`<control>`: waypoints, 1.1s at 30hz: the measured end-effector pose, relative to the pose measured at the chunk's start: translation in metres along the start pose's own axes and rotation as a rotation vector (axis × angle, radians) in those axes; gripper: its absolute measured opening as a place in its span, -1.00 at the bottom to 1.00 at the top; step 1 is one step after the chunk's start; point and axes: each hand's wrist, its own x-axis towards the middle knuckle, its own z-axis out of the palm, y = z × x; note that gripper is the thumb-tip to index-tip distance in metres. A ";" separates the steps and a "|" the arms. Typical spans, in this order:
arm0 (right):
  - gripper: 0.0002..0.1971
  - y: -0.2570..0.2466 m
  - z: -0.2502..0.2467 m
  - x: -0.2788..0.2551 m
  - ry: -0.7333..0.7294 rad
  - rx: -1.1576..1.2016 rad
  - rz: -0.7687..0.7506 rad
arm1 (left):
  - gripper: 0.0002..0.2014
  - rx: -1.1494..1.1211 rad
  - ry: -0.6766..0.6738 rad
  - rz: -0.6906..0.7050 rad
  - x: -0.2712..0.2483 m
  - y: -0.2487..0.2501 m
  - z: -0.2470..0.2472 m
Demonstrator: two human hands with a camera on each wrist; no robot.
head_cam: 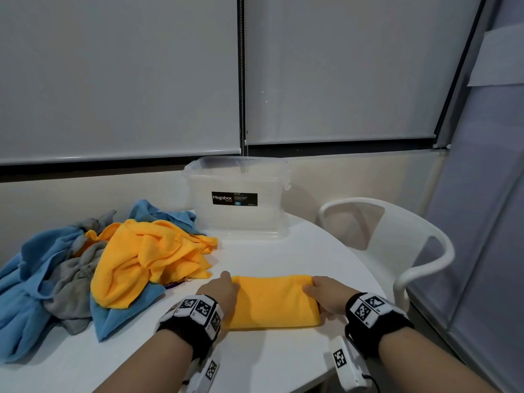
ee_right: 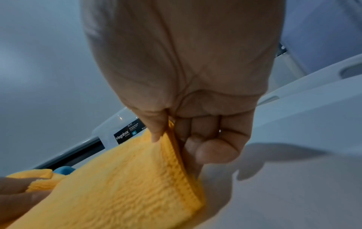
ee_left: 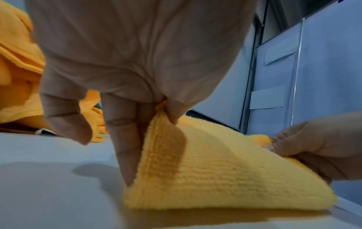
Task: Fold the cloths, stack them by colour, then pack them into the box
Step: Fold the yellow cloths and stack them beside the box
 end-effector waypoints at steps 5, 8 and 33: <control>-0.73 0.000 0.005 0.017 0.043 0.032 0.071 | -0.61 0.062 0.000 -0.048 0.015 0.002 0.001; -0.76 -0.002 0.007 0.023 0.068 0.026 0.120 | -0.61 0.015 -0.020 -0.058 0.021 0.002 0.003; -0.67 -0.022 0.004 0.018 0.050 -0.435 0.225 | -0.72 0.079 -0.127 0.105 0.020 -0.008 0.008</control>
